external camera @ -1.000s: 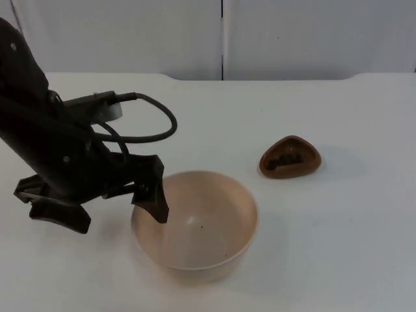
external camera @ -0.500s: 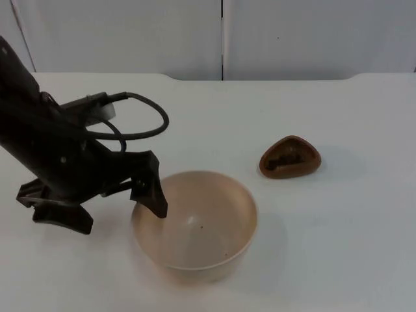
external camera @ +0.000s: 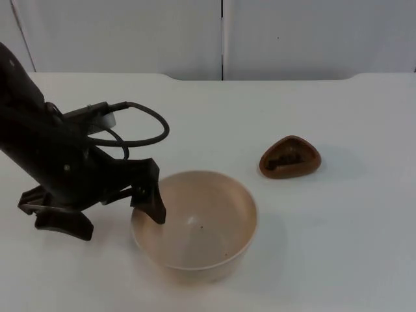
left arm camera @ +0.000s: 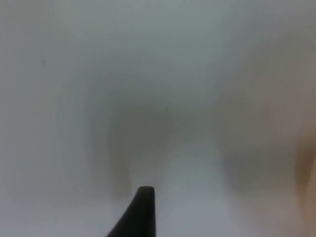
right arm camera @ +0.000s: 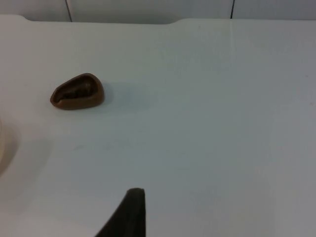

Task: Pick up the bowl with the left hand and pour the coffee beans from the cup into the bowl with the right hand.

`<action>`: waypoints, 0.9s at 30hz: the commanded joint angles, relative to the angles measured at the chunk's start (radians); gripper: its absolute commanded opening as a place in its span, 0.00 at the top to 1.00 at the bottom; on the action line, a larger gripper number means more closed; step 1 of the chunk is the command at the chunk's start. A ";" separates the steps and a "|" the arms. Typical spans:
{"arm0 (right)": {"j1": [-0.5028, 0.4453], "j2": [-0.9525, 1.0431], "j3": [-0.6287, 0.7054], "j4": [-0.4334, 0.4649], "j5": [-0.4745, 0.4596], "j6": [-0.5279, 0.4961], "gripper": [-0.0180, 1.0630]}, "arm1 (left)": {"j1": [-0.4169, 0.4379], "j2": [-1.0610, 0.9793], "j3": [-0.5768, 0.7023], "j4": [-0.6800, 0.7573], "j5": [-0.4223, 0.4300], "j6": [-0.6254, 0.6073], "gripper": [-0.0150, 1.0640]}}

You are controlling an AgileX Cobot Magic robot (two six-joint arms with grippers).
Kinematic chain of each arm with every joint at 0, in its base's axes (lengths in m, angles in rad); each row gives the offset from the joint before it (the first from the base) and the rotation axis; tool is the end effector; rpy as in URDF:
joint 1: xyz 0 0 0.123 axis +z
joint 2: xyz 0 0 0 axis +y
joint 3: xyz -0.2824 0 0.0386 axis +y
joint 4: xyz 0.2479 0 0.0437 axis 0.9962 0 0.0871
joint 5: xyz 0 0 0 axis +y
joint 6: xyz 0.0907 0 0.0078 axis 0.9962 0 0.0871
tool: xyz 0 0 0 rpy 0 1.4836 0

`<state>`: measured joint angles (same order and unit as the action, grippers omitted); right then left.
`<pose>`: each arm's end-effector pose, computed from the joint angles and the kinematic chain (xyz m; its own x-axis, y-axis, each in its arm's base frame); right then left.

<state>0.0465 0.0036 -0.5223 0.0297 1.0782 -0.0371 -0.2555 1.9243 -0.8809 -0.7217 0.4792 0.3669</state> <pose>-0.0077 0.0020 0.2820 -0.4526 -0.0441 -0.8906 -0.0802 0.9967 -0.0086 0.2999 -0.1071 0.0982 -0.9892 -0.0289 -0.1436 0.0239 0.9353 -0.3529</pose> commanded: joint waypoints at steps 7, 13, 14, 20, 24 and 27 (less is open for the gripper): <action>-0.006 -0.004 0.006 -0.003 0.000 -0.004 0.01 | -0.003 0.000 -0.003 -0.055 -0.005 0.003 0.36; -0.006 -0.004 0.006 -0.003 0.000 -0.004 0.01 | -0.003 0.000 -0.003 -0.070 0.001 0.003 0.51; -0.006 -0.004 0.006 -0.003 0.000 -0.004 0.01 | -0.003 0.000 -0.003 -0.081 0.005 0.003 0.55; -0.006 -0.004 0.006 -0.003 0.000 -0.004 0.01 | -0.003 0.000 -0.003 -0.109 0.005 0.003 0.81; -0.006 -0.004 0.006 -0.003 0.000 -0.004 0.01 | -0.003 0.000 -0.003 -0.107 0.007 0.003 0.95; -0.006 -0.004 0.006 -0.003 0.000 -0.004 0.01 | -0.003 0.000 -0.003 -0.107 0.010 0.003 0.99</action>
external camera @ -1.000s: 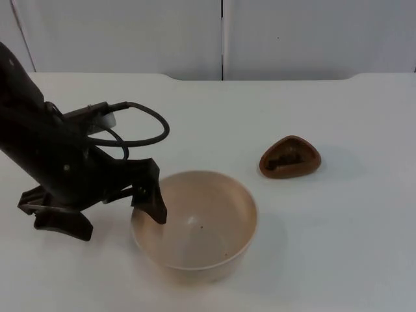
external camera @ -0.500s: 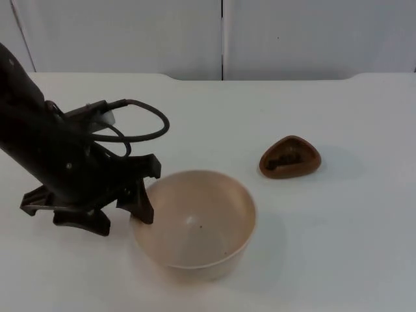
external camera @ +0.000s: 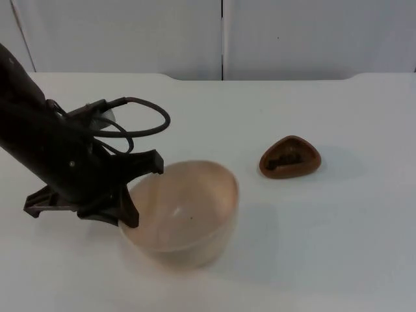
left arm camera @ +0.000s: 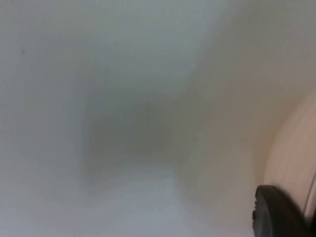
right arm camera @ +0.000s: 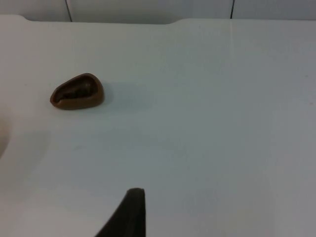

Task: Pick up the bowl with the left hand and pour the coffee beans from the cup into the bowl with the right hand.

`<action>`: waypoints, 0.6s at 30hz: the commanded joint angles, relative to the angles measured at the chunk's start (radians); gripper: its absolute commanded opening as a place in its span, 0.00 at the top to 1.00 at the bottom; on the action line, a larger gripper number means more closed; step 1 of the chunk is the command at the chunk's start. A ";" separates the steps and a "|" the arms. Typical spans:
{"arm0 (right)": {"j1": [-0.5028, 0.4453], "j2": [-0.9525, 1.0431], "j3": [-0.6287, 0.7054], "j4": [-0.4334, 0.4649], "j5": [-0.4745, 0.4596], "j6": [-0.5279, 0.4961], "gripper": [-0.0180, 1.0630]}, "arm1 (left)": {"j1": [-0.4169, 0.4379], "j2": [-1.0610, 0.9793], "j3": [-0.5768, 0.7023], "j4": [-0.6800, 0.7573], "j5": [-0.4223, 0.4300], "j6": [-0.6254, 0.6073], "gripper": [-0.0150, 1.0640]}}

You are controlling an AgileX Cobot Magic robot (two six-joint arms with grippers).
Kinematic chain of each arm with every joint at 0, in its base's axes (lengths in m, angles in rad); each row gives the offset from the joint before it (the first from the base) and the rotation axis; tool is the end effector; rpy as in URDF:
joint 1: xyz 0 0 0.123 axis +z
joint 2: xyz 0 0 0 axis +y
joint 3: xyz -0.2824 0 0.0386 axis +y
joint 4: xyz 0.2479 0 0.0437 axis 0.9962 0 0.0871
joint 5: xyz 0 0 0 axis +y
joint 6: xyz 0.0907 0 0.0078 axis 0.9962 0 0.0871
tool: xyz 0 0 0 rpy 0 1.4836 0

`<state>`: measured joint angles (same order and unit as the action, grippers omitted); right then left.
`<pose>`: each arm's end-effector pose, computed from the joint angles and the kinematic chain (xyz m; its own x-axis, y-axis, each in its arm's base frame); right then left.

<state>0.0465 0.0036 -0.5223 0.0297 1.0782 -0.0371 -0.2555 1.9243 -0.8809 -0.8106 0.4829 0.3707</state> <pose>-0.0077 0.0020 0.2820 -0.4526 -0.0441 -0.8906 -0.0802 0.9967 -0.0086 0.3010 -0.1104 0.0997 -0.9867 -0.1026 -0.1258 -0.0443 0.9157 -0.3995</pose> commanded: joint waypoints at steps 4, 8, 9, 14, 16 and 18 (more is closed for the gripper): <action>-0.004 -0.004 0.006 -0.005 0.000 -0.004 0.01 | -0.003 -0.016 -0.003 -0.012 0.008 -0.001 0.99; -0.004 -0.004 0.006 -0.005 0.000 -0.004 0.01 | -0.003 -0.053 -0.003 0.004 0.005 -0.001 0.99; -0.004 -0.004 0.006 -0.005 0.000 -0.004 0.01 | -0.003 -0.071 -0.003 0.017 0.004 -0.001 0.99; -0.004 -0.004 0.006 -0.005 0.000 -0.008 0.01 | -0.003 -0.141 -0.003 0.102 0.009 -0.049 0.99; -0.004 -0.004 0.006 -0.005 0.000 -0.008 0.01 | -0.003 -0.182 -0.003 0.194 0.027 -0.115 0.99; -0.004 -0.004 0.006 -0.005 0.000 -0.008 0.01 | -0.003 -0.190 -0.003 0.215 0.035 -0.133 0.99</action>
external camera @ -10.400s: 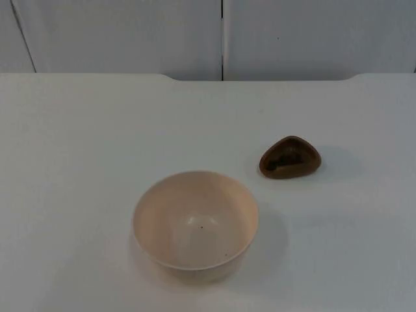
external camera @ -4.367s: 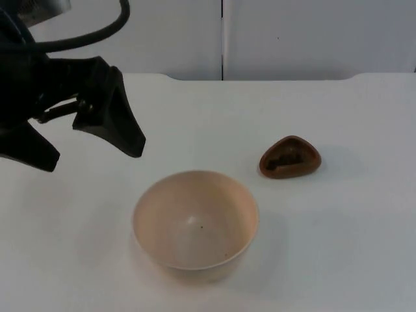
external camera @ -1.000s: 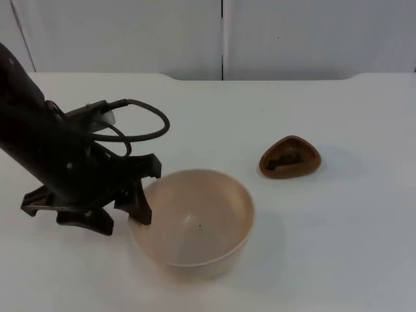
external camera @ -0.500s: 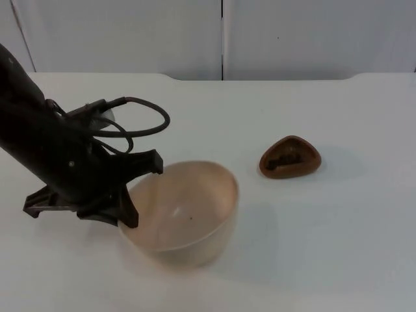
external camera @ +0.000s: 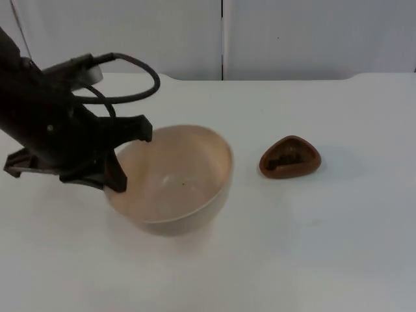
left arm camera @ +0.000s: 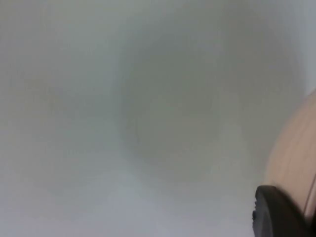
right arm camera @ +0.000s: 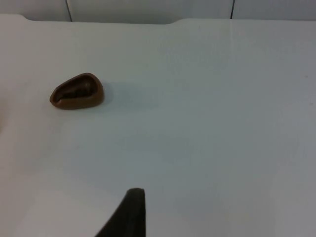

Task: Pick up the bowl with the left hand and pour the coffee beans from the cup into the bowl with the right hand.

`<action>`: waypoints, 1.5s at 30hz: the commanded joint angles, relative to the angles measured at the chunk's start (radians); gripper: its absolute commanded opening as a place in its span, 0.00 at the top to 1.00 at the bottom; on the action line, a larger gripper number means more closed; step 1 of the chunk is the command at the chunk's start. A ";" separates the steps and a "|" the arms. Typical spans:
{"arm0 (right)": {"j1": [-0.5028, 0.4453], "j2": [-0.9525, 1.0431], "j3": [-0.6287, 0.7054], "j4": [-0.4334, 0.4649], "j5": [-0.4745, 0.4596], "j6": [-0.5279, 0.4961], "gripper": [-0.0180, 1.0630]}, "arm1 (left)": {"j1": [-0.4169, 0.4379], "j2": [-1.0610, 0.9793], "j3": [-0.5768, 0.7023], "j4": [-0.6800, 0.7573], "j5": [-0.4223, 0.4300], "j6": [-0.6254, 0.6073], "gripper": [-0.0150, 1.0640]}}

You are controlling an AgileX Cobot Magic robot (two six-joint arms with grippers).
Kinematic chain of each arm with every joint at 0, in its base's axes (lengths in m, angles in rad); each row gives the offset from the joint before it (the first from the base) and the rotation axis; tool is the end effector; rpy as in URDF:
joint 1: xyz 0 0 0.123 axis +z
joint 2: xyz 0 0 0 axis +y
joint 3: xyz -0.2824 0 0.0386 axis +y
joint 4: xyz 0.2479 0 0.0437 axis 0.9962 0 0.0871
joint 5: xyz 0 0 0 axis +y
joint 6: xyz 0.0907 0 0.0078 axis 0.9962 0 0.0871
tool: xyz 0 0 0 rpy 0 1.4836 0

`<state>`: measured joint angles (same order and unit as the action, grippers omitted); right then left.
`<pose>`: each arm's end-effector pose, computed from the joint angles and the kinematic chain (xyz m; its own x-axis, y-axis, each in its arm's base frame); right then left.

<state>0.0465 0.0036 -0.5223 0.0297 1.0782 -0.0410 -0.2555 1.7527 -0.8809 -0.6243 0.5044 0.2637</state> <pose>-0.0077 0.0020 0.2820 -0.4522 -0.0480 -0.8906 -0.0820 0.9966 -0.0121 0.2964 -0.1041 0.1505 -0.9638 -0.0403 -0.2635 0.0587 0.9321 -0.3573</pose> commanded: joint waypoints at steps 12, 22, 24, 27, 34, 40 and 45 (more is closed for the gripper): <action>-0.004 -0.004 0.006 -0.005 0.000 -0.004 0.01 | -0.003 -0.119 -0.003 0.240 0.108 -0.184 0.99; -0.004 -0.004 0.006 -0.005 0.000 -0.004 0.01 | -0.003 -0.128 -0.003 0.384 0.158 -0.274 0.99; -0.004 -0.004 0.006 -0.005 0.000 -0.004 0.01 | -0.003 -0.128 -0.003 0.389 0.158 -0.274 0.99; -0.004 -0.004 0.006 -0.005 0.000 -0.004 0.01 | -0.019 -0.128 -0.003 0.402 0.158 -0.274 0.99; -0.004 -0.004 0.006 -0.005 0.000 -0.004 0.01 | -0.132 -0.128 -0.003 0.537 0.146 -0.386 0.99; -0.004 -0.004 0.006 -0.005 0.000 -0.004 0.01 | -0.172 -0.128 -0.003 0.540 0.130 -0.391 0.99; -0.004 -0.004 0.006 -0.003 0.000 -0.004 0.01 | -0.172 -0.128 -0.003 0.538 0.141 -0.389 0.99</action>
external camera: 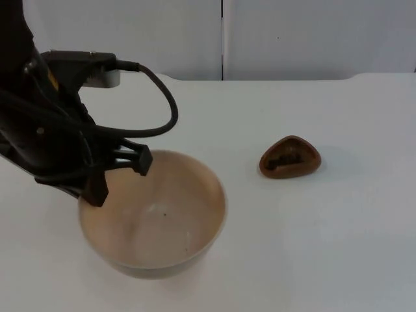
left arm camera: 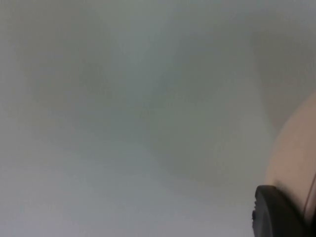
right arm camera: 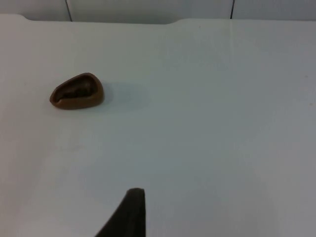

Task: Pick up the bowl with the left hand and pour the coffee beans from the cup into the bowl with the right hand.

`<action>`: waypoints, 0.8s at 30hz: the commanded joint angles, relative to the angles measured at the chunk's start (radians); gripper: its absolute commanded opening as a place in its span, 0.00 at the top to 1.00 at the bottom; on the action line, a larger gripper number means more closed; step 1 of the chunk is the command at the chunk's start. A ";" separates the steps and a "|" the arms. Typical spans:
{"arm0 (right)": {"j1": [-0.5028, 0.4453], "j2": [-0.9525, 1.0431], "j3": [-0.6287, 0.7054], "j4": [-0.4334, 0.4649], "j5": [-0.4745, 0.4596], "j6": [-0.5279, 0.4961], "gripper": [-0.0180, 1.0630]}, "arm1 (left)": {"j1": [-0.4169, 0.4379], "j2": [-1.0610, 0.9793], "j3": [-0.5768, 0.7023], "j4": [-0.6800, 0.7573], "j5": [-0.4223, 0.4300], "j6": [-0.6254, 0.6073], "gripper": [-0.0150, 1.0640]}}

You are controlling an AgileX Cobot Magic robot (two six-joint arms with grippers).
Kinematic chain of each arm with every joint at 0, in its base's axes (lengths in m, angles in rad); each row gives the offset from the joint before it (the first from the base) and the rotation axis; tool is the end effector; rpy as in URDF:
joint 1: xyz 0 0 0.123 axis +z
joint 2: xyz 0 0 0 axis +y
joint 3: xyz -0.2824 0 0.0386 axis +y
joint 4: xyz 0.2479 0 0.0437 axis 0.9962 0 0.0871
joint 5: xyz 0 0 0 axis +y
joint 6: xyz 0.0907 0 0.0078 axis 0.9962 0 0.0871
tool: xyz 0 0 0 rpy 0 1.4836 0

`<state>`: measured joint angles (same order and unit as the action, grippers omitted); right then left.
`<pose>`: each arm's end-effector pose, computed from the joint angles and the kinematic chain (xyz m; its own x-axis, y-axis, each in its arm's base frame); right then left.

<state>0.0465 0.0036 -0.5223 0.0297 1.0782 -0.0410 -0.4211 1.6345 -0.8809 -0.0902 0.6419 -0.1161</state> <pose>-0.0077 0.0020 0.2820 -0.4522 -0.0480 -0.8906 -0.0820 0.9966 -0.0121 0.2634 -0.1234 0.1768 -0.9442 0.2180 -0.2470 0.2486 0.9634 -0.1001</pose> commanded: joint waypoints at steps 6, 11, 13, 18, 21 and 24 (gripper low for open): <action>-0.004 -0.004 0.006 0.003 0.000 0.004 0.01 | -0.007 -0.009 -0.003 -0.014 0.022 -0.009 0.99; -0.004 -0.004 0.006 0.009 0.000 0.004 0.01 | -0.007 -0.009 -0.003 -0.022 0.024 -0.009 0.99; -0.004 -0.004 0.006 0.009 0.000 0.004 0.01 | -0.007 -0.009 -0.003 -0.022 0.024 -0.009 0.99; -0.004 -0.004 0.006 0.009 0.000 0.004 0.01 | -0.007 -0.009 -0.003 -0.022 0.024 -0.009 0.99; -0.004 -0.004 0.006 0.009 -0.002 0.004 0.01 | -0.007 -0.009 -0.003 -0.030 0.024 -0.009 0.99; -0.004 -0.004 0.006 0.009 -0.002 0.004 0.01 | -0.007 -0.009 -0.003 -0.030 0.024 -0.009 0.99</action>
<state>0.0465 0.0036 -0.5223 0.0341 1.0782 -0.0391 -0.4227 1.6345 -0.8809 -0.1041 0.6665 -0.1161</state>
